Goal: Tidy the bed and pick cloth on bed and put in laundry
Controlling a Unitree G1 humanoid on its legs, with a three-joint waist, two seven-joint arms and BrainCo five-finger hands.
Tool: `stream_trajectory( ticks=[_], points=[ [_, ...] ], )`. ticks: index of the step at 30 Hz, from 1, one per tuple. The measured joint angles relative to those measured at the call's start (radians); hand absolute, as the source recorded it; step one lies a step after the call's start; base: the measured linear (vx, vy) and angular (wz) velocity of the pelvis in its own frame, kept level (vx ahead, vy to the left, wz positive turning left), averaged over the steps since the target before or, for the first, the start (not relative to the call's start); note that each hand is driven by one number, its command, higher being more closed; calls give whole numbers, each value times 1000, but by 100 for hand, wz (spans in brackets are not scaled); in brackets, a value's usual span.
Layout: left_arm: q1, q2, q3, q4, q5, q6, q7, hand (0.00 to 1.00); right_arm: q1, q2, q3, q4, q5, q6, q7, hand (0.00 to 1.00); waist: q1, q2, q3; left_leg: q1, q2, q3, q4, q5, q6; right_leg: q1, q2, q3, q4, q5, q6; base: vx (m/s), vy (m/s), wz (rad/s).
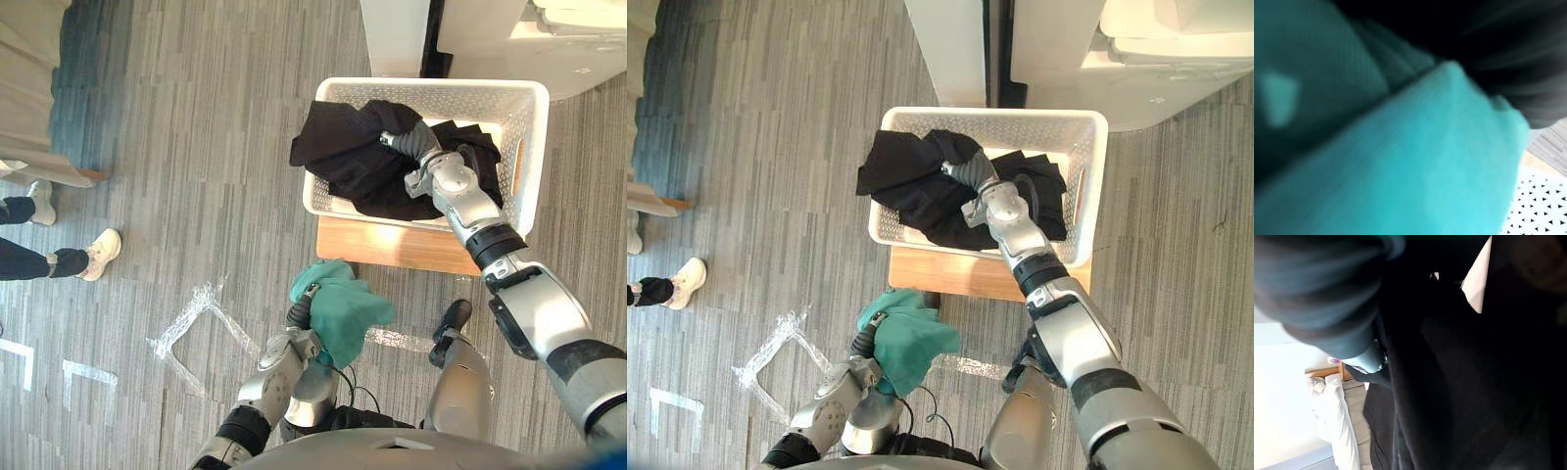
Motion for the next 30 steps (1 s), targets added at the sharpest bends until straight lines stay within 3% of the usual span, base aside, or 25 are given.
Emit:
stream_trajectory(
  ticks=[6, 10, 11, 14, 20, 22, 30],
  points=[
    [0, 1, -9, 6, 3, 2, 0, 100, 30, 1, 5, 0, -3, -4, -8, 100, -8, 1, 0, 20, -7, 14, -24, 9, 0, 0, -1, 11, -1, 3, 1, 11, -2, -4],
    [-1, 1, -9, 28, 12, -1, -2, 100, 30, -11, 3, 3, -82, 3, -30, 100, -30, 2, -1, 33, -9, 18, -50, 24, -1, -2, -1, 15, -2, 6, 1, 15, -2, -1],
    [-2, 1, -9, 29, 12, 0, -2, 100, 30, -12, 3, 8, -83, 5, -33, 0, -29, 2, -1, 35, -9, 21, -50, 24, -1, -3, -1, 18, -2, 7, 1, 26, -2, -12],
    [-8, 1, -12, 39, 16, 1, -14, 100, 29, -46, -6, 59, -143, 18, -47, 0, -28, 8, -3, 43, -12, 33, -50, 24, -1, -4, -2, 34, -1, 10, 2, 17, -1, -10],
    [-7, -5, -29, 69, 50, -22, -43, 100, 29, -176, -32, 152, -236, 36, -58, 0, -31, 66, -4, 48, -19, 31, -62, 34, 5, -8, -9, 34, 11, 13, 3, 0, 0, 0],
    [-7, -5, -30, 76, 50, -25, -44, 100, 29, -193, -31, 154, -237, 33, -44, 0, -32, 72, -4, 63, -22, 31, -82, 45, 6, -8, -12, 34, 19, 12, 2, 0, 0, 0],
    [0, -3, -3, 64, 84, -33, -64, 100, 21, -235, -25, 168, -274, -69, 8, 0, -45, 72, -3, 109, -35, 29, -113, 64, 14, 21, -25, 31, 32, 10, 3, 6, 1, 2]
  ],
)
